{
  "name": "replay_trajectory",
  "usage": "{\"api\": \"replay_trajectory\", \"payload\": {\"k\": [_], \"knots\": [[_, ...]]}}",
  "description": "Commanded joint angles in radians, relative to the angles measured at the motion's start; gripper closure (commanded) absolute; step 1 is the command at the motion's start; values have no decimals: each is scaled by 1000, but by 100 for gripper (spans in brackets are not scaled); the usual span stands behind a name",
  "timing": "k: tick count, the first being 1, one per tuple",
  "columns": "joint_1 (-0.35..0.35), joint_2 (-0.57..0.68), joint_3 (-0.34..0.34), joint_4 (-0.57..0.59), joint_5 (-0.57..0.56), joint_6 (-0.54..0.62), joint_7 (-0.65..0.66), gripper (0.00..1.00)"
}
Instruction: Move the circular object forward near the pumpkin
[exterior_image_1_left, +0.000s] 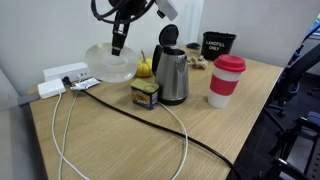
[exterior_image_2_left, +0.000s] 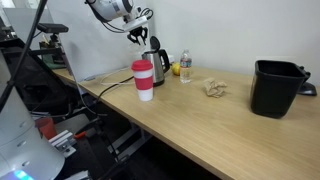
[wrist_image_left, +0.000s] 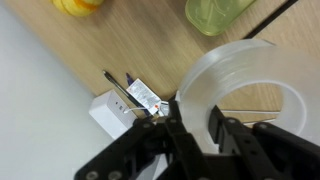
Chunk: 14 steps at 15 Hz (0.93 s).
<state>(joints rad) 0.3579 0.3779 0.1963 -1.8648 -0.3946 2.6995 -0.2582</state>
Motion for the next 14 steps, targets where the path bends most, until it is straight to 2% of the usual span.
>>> {"api": "replay_trajectory", "payload": {"k": [1, 7, 14], "knots": [[24, 90, -31, 137, -22, -61, 65, 92], [120, 283, -216, 373, -178, -34, 290, 92], [127, 483, -257, 557, -139, -94, 321, 92]]}}
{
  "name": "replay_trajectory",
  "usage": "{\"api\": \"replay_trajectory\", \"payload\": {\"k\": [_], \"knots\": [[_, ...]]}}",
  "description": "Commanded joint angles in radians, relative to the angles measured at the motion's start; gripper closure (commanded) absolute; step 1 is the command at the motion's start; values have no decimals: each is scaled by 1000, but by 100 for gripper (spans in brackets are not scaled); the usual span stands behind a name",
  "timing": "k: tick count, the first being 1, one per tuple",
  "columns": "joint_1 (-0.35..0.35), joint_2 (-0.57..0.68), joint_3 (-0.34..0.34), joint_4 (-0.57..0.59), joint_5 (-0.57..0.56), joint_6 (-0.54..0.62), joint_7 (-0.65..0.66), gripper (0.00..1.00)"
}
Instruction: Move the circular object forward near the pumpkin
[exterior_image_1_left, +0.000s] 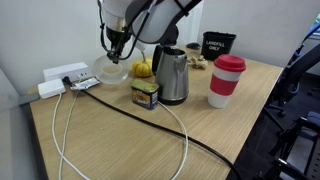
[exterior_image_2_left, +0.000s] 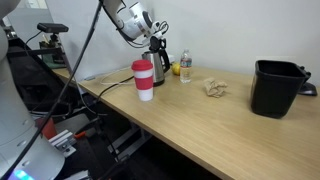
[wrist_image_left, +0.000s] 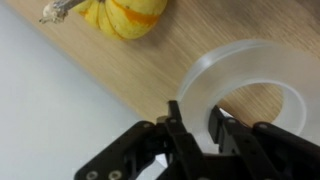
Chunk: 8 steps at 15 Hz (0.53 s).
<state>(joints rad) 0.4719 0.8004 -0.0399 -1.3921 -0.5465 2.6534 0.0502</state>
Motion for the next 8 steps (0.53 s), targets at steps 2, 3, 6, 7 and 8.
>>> {"api": "replay_trajectory", "payload": {"k": [2, 3, 6, 7, 8], "knots": [[18, 99, -35, 123, 15, -56, 25, 92], [18, 116, -36, 142, 19, -65, 27, 92], [18, 145, -31, 182, 29, -97, 13, 43], [18, 151, -28, 194, 33, -108, 10, 37], [23, 153, -32, 203, 30, -123, 14, 31]]}}
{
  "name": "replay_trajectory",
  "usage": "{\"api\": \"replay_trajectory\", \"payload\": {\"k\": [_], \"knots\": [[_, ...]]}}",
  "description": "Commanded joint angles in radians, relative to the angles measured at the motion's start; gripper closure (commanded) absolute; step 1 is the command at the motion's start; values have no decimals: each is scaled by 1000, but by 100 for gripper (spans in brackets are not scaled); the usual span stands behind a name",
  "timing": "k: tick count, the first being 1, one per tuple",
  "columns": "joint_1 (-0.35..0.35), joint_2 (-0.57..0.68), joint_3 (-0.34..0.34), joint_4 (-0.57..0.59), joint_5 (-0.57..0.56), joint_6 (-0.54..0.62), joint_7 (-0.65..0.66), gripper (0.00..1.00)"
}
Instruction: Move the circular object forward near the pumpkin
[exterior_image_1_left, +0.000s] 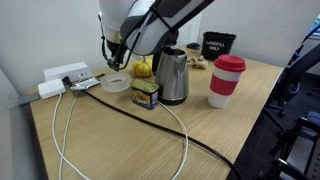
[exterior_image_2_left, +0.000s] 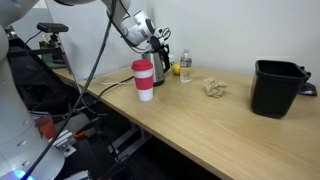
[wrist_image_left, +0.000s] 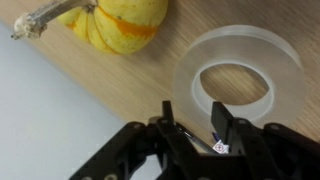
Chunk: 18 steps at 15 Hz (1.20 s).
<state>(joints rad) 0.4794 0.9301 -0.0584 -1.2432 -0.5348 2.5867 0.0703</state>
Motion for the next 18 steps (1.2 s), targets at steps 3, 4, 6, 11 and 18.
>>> {"api": "replay_trajectory", "payload": {"k": [3, 4, 6, 11, 18], "knots": [[25, 8, -19, 58, -7, -88, 12, 8], [28, -1, -20, 54, -12, -91, 14, 2], [33, -27, -10, 33, -8, -88, 17, 0], [84, -98, -20, -22, -23, -77, 66, 0], [125, -246, -13, -131, -17, -145, 90, 0]]}}
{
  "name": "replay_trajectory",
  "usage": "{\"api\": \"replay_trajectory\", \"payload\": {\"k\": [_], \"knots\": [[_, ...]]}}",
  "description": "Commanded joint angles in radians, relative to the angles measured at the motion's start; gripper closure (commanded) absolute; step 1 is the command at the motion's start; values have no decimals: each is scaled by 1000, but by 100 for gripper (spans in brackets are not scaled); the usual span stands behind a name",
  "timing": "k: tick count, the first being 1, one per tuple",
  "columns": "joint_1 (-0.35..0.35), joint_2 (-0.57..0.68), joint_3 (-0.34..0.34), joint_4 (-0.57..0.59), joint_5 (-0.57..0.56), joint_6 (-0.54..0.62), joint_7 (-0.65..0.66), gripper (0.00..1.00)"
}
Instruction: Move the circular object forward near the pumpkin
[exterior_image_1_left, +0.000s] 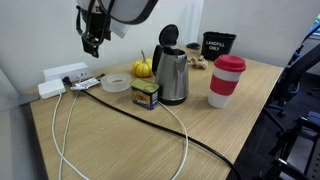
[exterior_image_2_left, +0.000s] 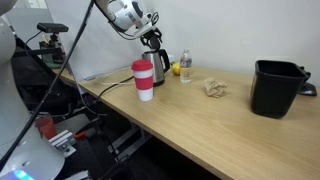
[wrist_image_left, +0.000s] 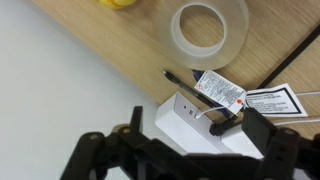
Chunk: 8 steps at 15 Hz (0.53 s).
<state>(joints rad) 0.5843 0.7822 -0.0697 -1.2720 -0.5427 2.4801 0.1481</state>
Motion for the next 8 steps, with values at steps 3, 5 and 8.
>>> {"api": "replay_trajectory", "payload": {"k": [3, 5, 8], "knots": [[46, -194, -4, -159, -14, -58, 29, 0], [70, -262, -9, -196, -19, -105, 45, 0], [112, -364, -17, -253, -33, -209, 98, 0]]}}
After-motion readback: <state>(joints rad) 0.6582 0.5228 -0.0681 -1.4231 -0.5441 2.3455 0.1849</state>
